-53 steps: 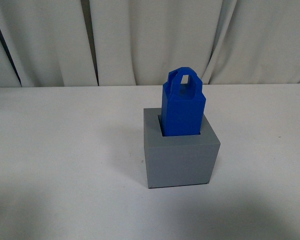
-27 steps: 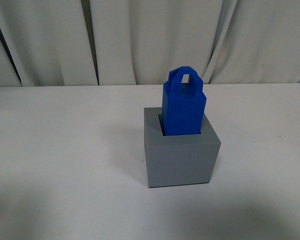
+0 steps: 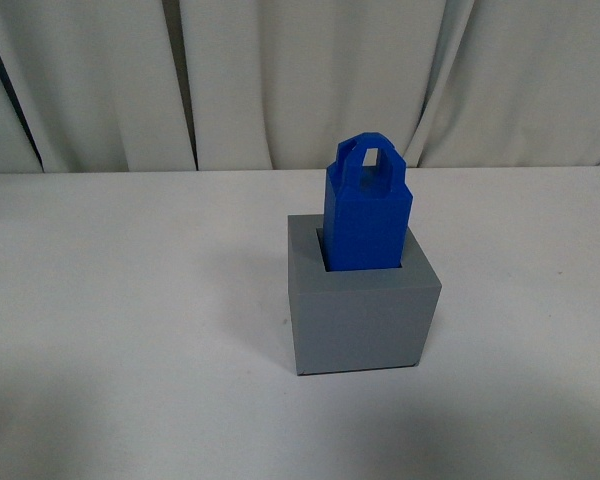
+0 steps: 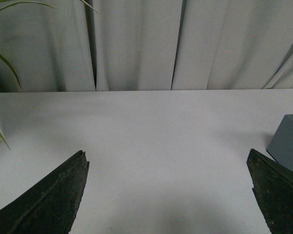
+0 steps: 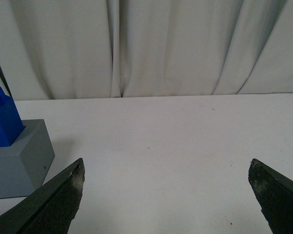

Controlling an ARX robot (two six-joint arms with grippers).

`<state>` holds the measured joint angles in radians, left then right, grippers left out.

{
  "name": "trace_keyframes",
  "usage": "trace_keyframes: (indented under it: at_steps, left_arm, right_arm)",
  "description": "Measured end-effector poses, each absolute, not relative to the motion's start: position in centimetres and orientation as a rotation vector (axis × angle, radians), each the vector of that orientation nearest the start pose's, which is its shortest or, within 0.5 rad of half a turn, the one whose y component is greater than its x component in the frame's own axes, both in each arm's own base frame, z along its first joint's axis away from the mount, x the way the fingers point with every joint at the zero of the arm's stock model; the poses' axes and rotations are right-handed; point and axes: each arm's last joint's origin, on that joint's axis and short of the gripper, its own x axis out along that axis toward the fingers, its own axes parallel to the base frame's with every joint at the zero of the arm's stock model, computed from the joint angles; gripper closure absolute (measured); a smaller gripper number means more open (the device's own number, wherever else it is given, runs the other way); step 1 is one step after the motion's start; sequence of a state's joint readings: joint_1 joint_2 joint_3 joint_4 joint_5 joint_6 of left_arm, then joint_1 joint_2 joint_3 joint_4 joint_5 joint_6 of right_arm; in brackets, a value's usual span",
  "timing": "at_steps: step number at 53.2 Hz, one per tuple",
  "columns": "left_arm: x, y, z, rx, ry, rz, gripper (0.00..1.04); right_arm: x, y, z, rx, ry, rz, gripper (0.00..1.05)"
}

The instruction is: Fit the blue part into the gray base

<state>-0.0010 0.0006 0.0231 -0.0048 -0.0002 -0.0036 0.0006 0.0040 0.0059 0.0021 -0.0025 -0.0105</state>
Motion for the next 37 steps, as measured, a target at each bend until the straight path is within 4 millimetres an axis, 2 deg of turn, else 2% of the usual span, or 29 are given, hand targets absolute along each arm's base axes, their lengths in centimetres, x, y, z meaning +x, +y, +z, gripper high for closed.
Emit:
trace_keyframes:
  at_steps: [4,37]
  left_arm:
    - [9.63,-0.01,17.09,-0.004,-0.018,-0.001,0.06]
    - [9.63,-0.01,17.09,-0.004,-0.018,-0.001,0.06]
  right_arm:
    - [9.76,0.01,16.54,-0.011,-0.004,0.003,0.08]
    - [9.76,0.01,16.54,-0.011,-0.004,0.003,0.07]
